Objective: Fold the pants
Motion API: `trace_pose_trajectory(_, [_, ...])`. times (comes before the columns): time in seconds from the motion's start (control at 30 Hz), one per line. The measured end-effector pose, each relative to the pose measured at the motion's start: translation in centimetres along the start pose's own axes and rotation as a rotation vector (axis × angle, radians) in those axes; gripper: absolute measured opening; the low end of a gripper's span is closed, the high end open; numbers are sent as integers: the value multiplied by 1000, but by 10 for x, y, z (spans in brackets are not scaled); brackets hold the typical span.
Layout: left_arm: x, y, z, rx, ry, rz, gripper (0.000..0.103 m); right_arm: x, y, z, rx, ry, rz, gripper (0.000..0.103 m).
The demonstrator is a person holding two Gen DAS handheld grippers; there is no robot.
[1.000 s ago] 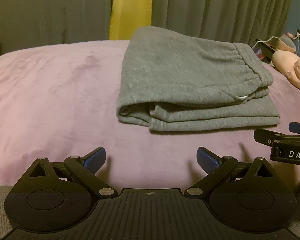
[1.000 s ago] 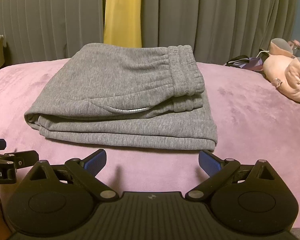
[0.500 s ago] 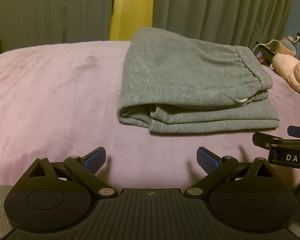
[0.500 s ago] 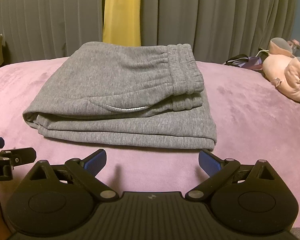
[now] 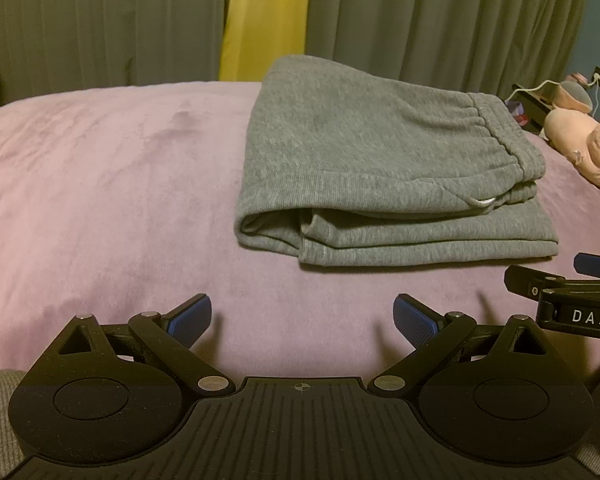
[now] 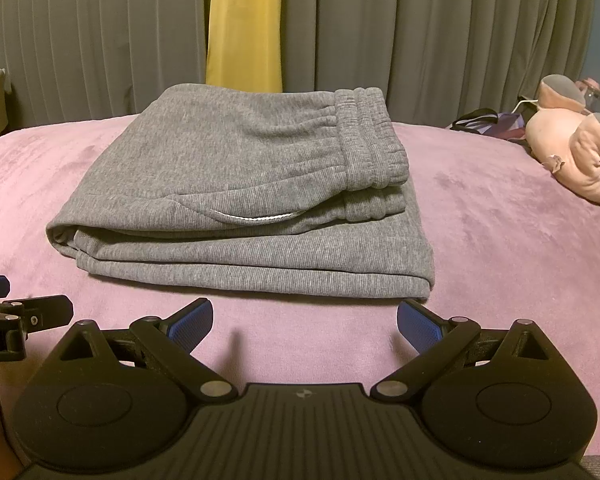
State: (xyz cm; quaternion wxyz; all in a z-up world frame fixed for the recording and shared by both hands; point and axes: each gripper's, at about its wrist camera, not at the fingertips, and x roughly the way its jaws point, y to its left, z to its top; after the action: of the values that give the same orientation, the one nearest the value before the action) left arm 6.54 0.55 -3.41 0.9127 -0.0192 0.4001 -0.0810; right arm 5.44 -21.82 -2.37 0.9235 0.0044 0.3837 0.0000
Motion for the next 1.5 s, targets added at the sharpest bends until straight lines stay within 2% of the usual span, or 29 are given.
trace_pose_trajectory(1.5, [3, 1, -1, -7, 18, 5, 100, 1, 1, -1, -6, 1, 0, 99])
